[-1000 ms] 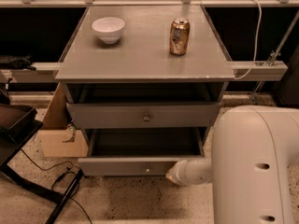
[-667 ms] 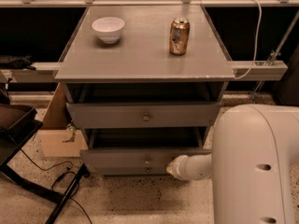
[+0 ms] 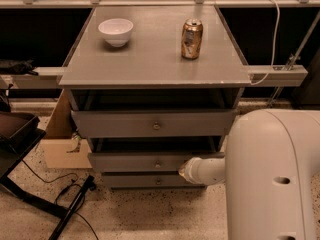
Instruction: Close middle drawer
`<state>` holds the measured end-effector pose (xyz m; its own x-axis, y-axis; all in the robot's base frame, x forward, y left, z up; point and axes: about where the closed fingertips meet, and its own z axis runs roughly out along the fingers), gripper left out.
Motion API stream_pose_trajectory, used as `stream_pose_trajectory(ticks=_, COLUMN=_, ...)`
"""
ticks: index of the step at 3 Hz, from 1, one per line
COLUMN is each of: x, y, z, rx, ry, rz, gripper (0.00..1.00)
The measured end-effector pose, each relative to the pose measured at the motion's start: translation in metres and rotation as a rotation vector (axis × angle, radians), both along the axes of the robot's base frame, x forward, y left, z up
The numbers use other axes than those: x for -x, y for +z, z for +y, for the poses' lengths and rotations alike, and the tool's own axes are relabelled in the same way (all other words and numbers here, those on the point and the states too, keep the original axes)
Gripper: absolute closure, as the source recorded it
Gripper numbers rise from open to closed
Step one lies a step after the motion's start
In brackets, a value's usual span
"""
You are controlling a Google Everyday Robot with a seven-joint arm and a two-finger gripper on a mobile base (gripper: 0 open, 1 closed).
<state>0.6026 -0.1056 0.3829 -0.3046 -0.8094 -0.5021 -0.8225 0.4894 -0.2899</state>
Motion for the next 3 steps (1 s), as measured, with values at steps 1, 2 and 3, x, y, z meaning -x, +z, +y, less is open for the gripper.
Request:
stream_pose_trajectory(ticks=1, x=0.0000, y=0.0000, z=0.0000, rx=0.000, ry=0.000, rz=0.000, gripper=0.88)
stream_pose_trajectory(ticks=2, x=0.0000, y=0.0000, z=0.0000, rx=0.000, ry=0.000, rz=0.000, gripper=0.65)
stream_pose_trajectory(ticks=3, x=0.0000, y=-0.0001, z=0.0001, rx=0.000, ry=0.000, rz=0.000, gripper=0.42)
